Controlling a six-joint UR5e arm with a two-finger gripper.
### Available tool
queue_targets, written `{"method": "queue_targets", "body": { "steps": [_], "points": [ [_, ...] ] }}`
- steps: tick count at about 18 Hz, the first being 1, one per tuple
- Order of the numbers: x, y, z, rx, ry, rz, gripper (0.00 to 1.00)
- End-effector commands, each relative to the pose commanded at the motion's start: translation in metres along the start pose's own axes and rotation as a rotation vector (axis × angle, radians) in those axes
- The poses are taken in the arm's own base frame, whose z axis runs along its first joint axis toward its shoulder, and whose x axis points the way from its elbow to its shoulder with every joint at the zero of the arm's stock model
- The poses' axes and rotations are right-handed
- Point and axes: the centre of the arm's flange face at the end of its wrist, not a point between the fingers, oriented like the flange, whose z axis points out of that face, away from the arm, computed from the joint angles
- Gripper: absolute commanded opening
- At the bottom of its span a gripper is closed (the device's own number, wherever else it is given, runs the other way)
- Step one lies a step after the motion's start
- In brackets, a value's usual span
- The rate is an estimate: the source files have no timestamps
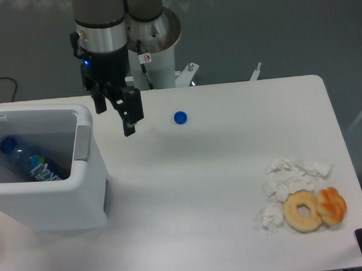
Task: Close the trash can
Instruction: 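Move the open gripper up and over the white trash bin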
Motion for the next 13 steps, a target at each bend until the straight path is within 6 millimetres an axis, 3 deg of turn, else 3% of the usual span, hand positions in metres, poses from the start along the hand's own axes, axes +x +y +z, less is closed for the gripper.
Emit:
{"method": "queue_targets", "body": {
  "steps": [5, 13],
  "points": [
    [-0.003, 0.0, -0.006, 0.042, -0.013, -0.039, 1.0],
    [-0.011, -0.001, -0.025, 0.19, 0.047, -0.303, 1.0]
  ]
}}
